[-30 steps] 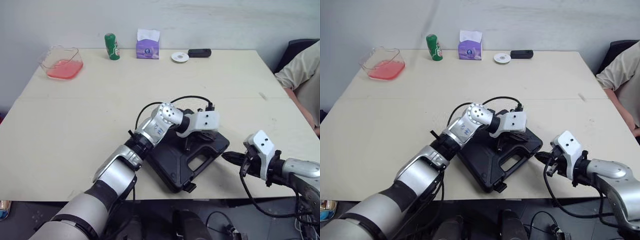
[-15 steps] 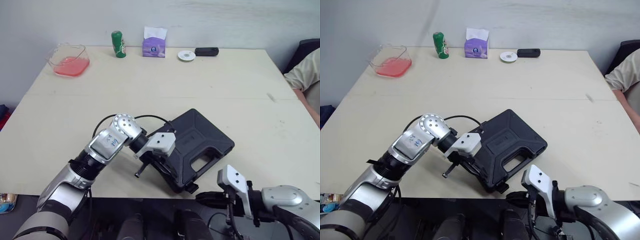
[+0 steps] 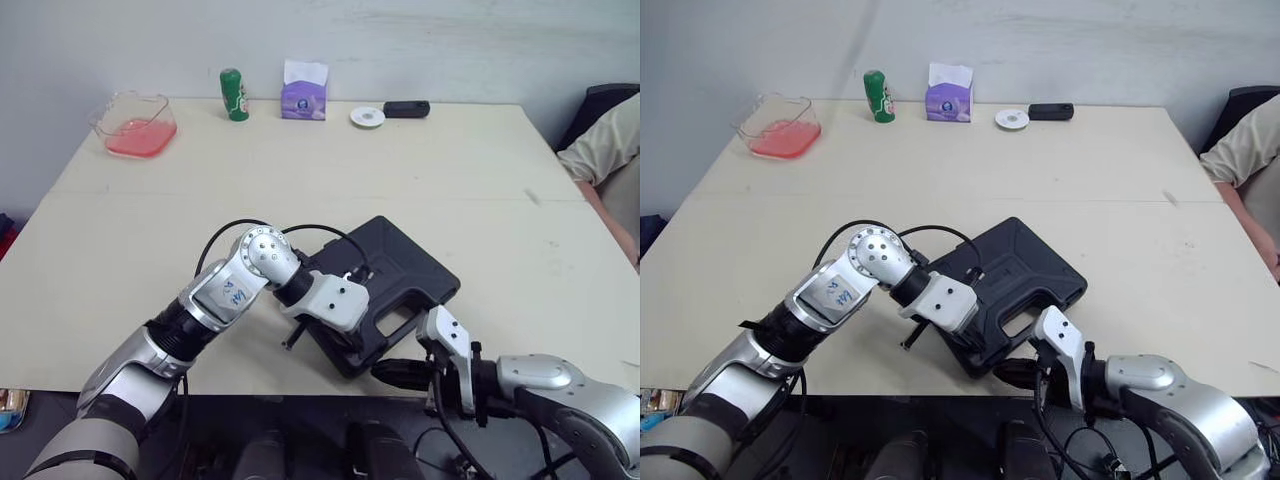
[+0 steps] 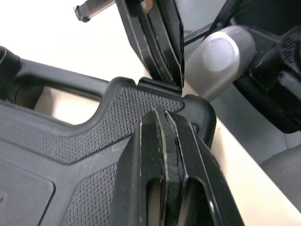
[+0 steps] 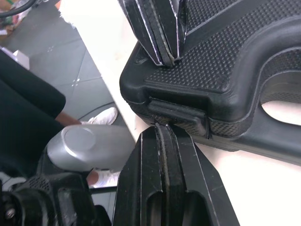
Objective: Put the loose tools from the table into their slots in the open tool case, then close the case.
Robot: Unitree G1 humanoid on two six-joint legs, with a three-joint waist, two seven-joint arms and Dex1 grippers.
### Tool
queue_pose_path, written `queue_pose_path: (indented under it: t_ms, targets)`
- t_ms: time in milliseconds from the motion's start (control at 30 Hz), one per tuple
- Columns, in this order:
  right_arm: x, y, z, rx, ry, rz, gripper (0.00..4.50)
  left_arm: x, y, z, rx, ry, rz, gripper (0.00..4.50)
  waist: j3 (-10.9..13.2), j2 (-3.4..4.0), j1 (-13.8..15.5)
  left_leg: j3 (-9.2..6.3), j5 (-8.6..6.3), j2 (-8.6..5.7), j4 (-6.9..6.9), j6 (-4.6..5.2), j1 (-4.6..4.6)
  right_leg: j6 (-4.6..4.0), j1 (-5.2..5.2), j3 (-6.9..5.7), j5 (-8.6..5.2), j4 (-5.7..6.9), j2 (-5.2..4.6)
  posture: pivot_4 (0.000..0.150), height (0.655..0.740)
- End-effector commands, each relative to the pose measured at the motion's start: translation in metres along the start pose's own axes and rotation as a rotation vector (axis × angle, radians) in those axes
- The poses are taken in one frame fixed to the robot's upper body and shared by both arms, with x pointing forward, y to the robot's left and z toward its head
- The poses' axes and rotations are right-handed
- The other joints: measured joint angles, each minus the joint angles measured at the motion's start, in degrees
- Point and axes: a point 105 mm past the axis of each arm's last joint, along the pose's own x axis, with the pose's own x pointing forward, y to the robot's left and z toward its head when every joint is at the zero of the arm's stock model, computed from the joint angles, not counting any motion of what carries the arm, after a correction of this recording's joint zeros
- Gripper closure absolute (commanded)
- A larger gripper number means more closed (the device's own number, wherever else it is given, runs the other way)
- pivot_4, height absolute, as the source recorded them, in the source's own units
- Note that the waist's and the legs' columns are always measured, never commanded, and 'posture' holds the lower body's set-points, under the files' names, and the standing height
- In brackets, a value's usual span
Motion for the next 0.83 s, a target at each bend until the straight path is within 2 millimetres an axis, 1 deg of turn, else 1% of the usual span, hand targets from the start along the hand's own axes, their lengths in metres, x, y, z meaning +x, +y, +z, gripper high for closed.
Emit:
queue_pose_path:
  t_ms: [33,67,133,167,200,233,267,300,333,367,400,433,467,500,533,567,600,633,667,733,767,800,833]
  targets:
    - [-0.014,0.004,0.025,-0.122,-0.078,-0.015,4.5,0.018,-0.011,-0.029,-0.154,0.042,-0.036,4.43,0.0,-0.01,0.0,-0.03,0.0,0.0,0.0,0.0,-0.02,0.0,0.0,-0.02,0.0,-0.01,0.0,0.15,0.74]
    - [-0.022,0.005,0.024,-0.145,-0.059,-0.022,4.5,0.011,-0.006,-0.024,-0.186,-0.01,-0.006,4.43,0.0,0.07,0.2,-0.03,0.0,0.0,0.0,0.0,-0.02,0.0,0.0,-0.03,0.0,-0.01,-0.01,0.15,0.74]
    - [-0.036,0.0,0.027,-0.147,-0.053,-0.055,4.5,-0.001,-0.003,-0.012,-0.227,-0.122,0.021,4.43,0.0,0.11,0.3,-0.05,0.0,-0.06,0.0,0.04,-0.08,0.02,-0.02,-0.06,0.01,-0.05,-0.06,0.15,0.74]
    - [-0.047,-0.002,0.029,-0.132,-0.058,-0.066,4.18,-0.011,-0.003,-0.004,-0.265,-0.201,0.032,4.15,0.0,0.08,0.3,-0.05,-0.01,-0.05,0.0,0.04,-0.1,0.03,-0.02,-0.09,0.01,-0.08,-0.05,0.15,0.74]
    - [-0.058,-0.002,0.034,-0.141,-0.062,-0.065,3.83,-0.024,-0.004,0.001,-0.313,-0.268,0.046,3.82,0.1,0.07,0.3,-0.08,-0.01,-0.03,0.0,0.04,-0.13,0.03,-0.04,-0.14,0.01,-0.08,-0.05,0.15,0.74]
    - [-0.066,-0.002,0.037,-0.151,-0.064,-0.062,3.55,-0.032,-0.005,0.004,-0.347,-0.31,0.054,3.52,0.2,0.1,0.3,-0.11,-0.01,-0.03,-0.01,0.04,-0.16,0.03,-0.06,-0.18,0.01,-0.09,-0.04,0.15,0.74]
    - [-0.071,-0.001,0.039,-0.159,-0.064,-0.059,3.05,-0.038,-0.006,0.006,-0.368,-0.335,0.058,3.07,0.3,0.08,0.2,-0.15,-0.01,-0.01,-0.01,0.04,-0.2,0.01,-0.1,-0.25,0.0,-0.08,-0.04,0.15,0.74]
    - [-0.081,-0.003,0.042,-0.172,-0.065,-0.077,2.51,-0.048,-0.007,0.007,-0.385,-0.371,0.082,2.57,0.3,0.06,0.2,-0.21,-0.01,0.02,-0.01,0.04,-0.25,-0.02,-0.13,-0.31,-0.02,-0.07,-0.01,0.15,0.74]
    - [-0.088,-0.005,0.044,-0.178,-0.066,-0.091,2.09,-0.056,-0.008,0.008,-0.394,-0.394,0.1,2.18,0.4,0.07,0.1,-0.25,0.0,0.06,-0.02,0.01,-0.25,-0.05,-0.13,-0.37,-0.04,-0.07,0.01,0.15,0.74]
    - [-0.108,-0.016,0.052,-0.178,-0.076,-0.151,1.55,-0.079,-0.014,0.003,-0.458,-0.438,0.174,1.66,0.4,0.12,0.1,-0.27,0.0,0.07,-0.04,0.0,-0.25,-0.08,-0.13,-0.4,-0.05,-0.06,0.01,0.15,0.74]
    - [-0.123,-0.021,0.058,-0.178,-0.088,-0.192,1.04,-0.096,-0.02,0.0,-0.502,-0.466,0.225,1.21,0.6,0.28,-0.3,-0.29,0.01,0.07,-0.08,-0.01,-0.24,-0.09,-0.13,-0.41,-0.05,-0.07,0.01,0.15,0.74]
    - [-0.144,-0.03,0.062,-0.183,-0.075,-0.251,0.55,-0.123,-0.033,-0.008,-0.564,-0.481,0.31,0.73,0.7,0.37,-0.7,-0.28,0.01,0.07,-0.1,-0.03,-0.23,-0.09,-0.12,-0.39,-0.06,-0.07,-0.01,0.15,0.74]
    - [-0.159,-0.034,0.063,-0.186,-0.064,-0.288,0.06,-0.139,-0.044,-0.01,-0.6,-0.487,0.365,0.23,0.8,0.46,-1.2,-0.28,0.01,0.06,-0.11,-0.04,-0.23,-0.09,-0.13,-0.39,-0.06,-0.08,-0.01,0.15,0.74]
    - [-0.172,-0.04,0.061,-0.194,-0.021,-0.326,0.01,-0.156,-0.062,-0.021,-0.646,-0.422,0.426,0.06,0.9,0.41,-1.4,-0.27,0.03,0.07,-0.19,-0.08,-0.22,-0.12,-0.15,-0.38,-0.08,-0.09,-0.01,0.15,0.74]
    - [-0.18,-0.043,0.059,-0.199,0.012,-0.348,0.01,-0.166,-0.074,-0.026,-0.676,-0.37,0.461,0.06,0.9,0.29,-1.4,-0.27,0.1,0.09,-0.31,-0.19,-0.16,-0.18,-0.14,-0.41,-0.11,-0.11,0.02,0.15,0.74]
    - [-0.191,-0.05,0.061,-0.215,0.01,-0.392,0.01,-0.188,-0.088,-0.026,-0.715,-0.356,0.529,0.06,1.0,0.29,-1.7,-0.37,0.14,0.12,-0.32,-0.3,-0.15,-0.27,-0.16,-0.53,-0.17,-0.11,0.06,0.15,0.74]
    - [-0.199,-0.055,0.062,-0.228,0.008,-0.42,0.01,-0.203,-0.098,-0.023,-0.736,-0.353,0.575,0.06,1.0,0.21,-1.6,-0.34,0.16,0.13,-0.51,-0.37,-0.16,-0.31,-0.24,-0.48,-0.21,-0.11,0.08,0.15,0.74]
    - [-0.204,-0.057,0.064,-0.237,0.001,-0.434,0.01,-0.211,-0.104,-0.02,-0.744,-0.363,0.601,0.06,1.1,0.17,-1.4,-0.43,0.18,0.15,-0.5,-0.41,-0.15,-0.36,-0.21,-0.58,-0.25,-0.14,0.08,0.15,0.74]
    - [-0.207,-0.059,0.064,-0.243,-0.001,-0.44,0.01,-0.214,-0.107,-0.017,-0.747,-0.368,0.613,0.06,1.1,0.16,-1.0,-0.43,0.18,0.14,-0.45,-0.42,-0.19,-0.36,-0.22,-0.59,-0.25,-0.14,0.06,0.15,0.74]
    - [-0.213,-0.069,0.065,-0.26,-0.004,-0.474,0.01,-0.227,-0.112,-0.019,-0.755,-0.348,0.7,0.06,1.2,0.34,-0.3,-0.52,0.17,0.04,-0.41,-0.41,-0.18,-0.32,-0.15,-0.63,-0.23,-0.16,-0.08,0.15,0.74]
    - [-0.213,-0.072,0.066,-0.277,-0.006,-0.476,0.01,-0.23,-0.116,-0.022,-0.759,-0.321,0.734,0.06,1.2,0.4,-0.2,-0.53,0.16,-0.01,-0.4,-0.4,-0.17,-0.25,-0.12,-0.6,-0.19,-0.2,-0.16,0.15,0.74]
    - [-0.213,-0.075,0.066,-0.29,-0.007,-0.474,0.01,-0.231,-0.118,-0.024,-0.76,-0.301,0.752,0.06,1.2,0.4,-0.3,-0.52,0.17,-0.05,-0.4,-0.38,-0.19,-0.22,-0.12,-0.58,-0.16,-0.21,-0.23,0.15,0.74]
    - [-0.209,-0.078,0.068,-0.296,-0.012,-0.463,0.01,-0.226,-0.116,-0.026,-0.763,-0.305,0.761,0.06,1.2,0.4,-0.3,-0.53,0.17,-0.05,-0.41,-0.39,-0.17,-0.24,-0.12,-0.57,-0.15,-0.21,-0.28,0.15,0.74]
